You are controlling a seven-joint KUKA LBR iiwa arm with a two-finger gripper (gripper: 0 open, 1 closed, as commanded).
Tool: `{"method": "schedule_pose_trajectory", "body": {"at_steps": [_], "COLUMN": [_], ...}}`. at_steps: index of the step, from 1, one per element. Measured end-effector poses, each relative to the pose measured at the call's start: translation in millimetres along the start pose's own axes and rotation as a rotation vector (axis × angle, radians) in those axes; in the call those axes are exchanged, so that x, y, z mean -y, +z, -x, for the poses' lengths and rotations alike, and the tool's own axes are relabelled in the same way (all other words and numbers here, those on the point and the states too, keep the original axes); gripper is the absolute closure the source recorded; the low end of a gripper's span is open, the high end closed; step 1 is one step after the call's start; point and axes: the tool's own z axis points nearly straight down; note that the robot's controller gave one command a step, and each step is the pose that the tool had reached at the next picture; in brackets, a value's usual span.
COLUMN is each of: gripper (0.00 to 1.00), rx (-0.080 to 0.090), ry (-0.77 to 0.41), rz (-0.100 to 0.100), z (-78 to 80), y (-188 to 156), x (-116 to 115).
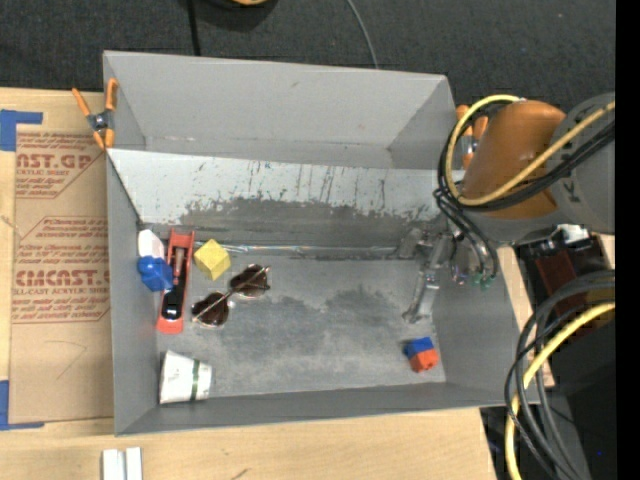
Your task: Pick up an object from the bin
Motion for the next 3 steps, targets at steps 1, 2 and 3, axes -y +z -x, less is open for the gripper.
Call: {"method": "schedule_pose_trajectory", "body": {"at_steps": [1,2,3], "gripper": [0.0,0.0,0.0], "rx": [0.007,0.009,0.003], "ry": [0.037,0.045,0.018], "rz": [-0.001,0.001,-0.002], "z": [7.4,7.7,8.3], "y": [4,14,27], "x": [5,7,-5]}}
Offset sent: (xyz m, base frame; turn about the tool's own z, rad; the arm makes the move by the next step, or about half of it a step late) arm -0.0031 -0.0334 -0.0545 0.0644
